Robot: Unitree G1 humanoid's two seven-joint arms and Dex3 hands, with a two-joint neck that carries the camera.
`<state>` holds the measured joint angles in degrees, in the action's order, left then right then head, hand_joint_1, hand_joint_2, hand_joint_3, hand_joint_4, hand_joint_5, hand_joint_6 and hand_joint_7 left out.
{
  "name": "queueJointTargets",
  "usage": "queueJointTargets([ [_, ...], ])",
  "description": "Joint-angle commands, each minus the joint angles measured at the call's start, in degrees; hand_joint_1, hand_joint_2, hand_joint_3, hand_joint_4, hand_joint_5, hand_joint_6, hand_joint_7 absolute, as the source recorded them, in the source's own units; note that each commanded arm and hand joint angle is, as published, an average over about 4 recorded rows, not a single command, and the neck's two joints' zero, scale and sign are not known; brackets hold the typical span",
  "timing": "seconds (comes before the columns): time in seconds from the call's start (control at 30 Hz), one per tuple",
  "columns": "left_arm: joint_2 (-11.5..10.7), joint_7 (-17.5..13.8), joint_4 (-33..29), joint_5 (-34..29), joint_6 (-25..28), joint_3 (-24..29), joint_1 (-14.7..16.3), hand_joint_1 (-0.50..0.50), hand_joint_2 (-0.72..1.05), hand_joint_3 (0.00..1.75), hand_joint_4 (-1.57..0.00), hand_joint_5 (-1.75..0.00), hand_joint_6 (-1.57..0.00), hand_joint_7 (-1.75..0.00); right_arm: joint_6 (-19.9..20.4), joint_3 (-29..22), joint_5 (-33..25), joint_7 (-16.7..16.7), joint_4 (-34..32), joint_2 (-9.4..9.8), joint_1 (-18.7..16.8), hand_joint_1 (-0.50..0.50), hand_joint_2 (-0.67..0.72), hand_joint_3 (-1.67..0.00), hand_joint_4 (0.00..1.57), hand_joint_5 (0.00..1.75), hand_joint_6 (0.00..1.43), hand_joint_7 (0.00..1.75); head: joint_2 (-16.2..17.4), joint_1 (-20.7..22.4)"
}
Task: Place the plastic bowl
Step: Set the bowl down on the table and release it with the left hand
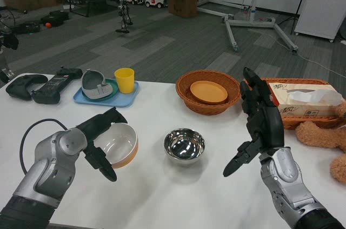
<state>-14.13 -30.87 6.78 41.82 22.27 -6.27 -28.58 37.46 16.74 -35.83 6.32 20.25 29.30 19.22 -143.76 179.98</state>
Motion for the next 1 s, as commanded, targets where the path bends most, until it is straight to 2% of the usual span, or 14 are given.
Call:
queueJointTargets([
  [0.03, 1.74, 1.63, 5.28, 0.96, -3.79, 1.72, 0.41, -0.50, 0.60, 1.75, -0.69, -1.75, 0.00, -1.68, 0.69, 0.38, -0.40, 0.00, -0.24, 0.73, -0.65, -0.29, 0.72, 0.00, 0.46, 0.00, 0.00, 0.35, 0.41, 0.57],
  [0.17, 4.44, 3.14, 14.14, 1.64, -7.00, 2.87, -0.05, -0.50, 0.58, 1.75, -0.58, -1.75, 0.00, -1.68, 0.51, 0.40, -0.71, 0.00, -0.13, 0.76, -0.56, -0.32, 0.72, 0.00, 0.46, 0.00, 0.00, 0.35, 0.96, 0.82],
  [0.33, 5.36, 4.42, 18.51, 2.82, -7.17, 3.35, -0.29, -0.50, 0.54, 1.75, -0.48, -1.75, 0.00, -1.68, 0.29, 0.49, -0.73, 0.00, -0.02, 0.76, -0.45, -0.30, 0.72, 0.00, 0.46, 0.00, 0.00, 0.35, 1.30, 1.41],
  [0.5, 5.69, 5.45, 20.49, 2.87, -7.41, 3.83, -0.34, -0.50, 0.52, 1.75, -0.40, -1.75, 0.00, -1.64, 0.25, 0.78, -0.73, 0.00, 0.38, 0.73, -0.41, -0.33, 0.72, 0.00, 0.46, 0.00, 0.00, 0.35, 1.92, 1.90],
  [0.73, 6.13, 6.24, 22.35, 2.87, -8.69, 4.84, -0.34, -0.50, 0.52, 1.75, -0.22, -1.75, 0.00, -1.61, 0.25, 1.24, -0.67, 0.00, 0.75, 0.49, -0.37, -0.31, 0.72, 0.00, 0.46, 0.00, 0.00, 0.35, 2.32, 2.15],
  [0.93, 6.22, 6.53, 23.54, 2.91, -8.82, 4.91, 0.01, -0.50, 0.52, 1.75, 0.00, -1.75, 0.00, -1.43, 0.34, 1.37, -0.64, 0.00, 0.80, 0.40, -0.41, -0.33, 0.72, 0.00, 0.46, 0.00, 0.00, 0.35, 2.34, 2.16],
  [0.97, 6.26, 6.53, 23.54, 2.91, -8.82, 4.98, 0.12, -0.50, 0.52, 1.75, 0.00, -1.75, 0.00, -1.38, 0.34, 1.37, -0.64, 0.00, 0.77, 0.40, -0.41, -0.33, 0.72, 0.00, 0.46, 0.00, 0.00, 0.35, 2.41, 2.18],
  [1.0, 6.31, 6.53, 23.54, 2.91, -8.82, 5.04, 0.23, -0.50, 0.54, 1.75, 0.00, -1.75, 0.00, -1.26, 0.34, 1.37, -0.64, 0.00, 0.75, 0.40, -0.41, -0.33, 0.72, 0.00, 0.46, 0.00, 0.00, 0.35, 2.44, 2.20],
])
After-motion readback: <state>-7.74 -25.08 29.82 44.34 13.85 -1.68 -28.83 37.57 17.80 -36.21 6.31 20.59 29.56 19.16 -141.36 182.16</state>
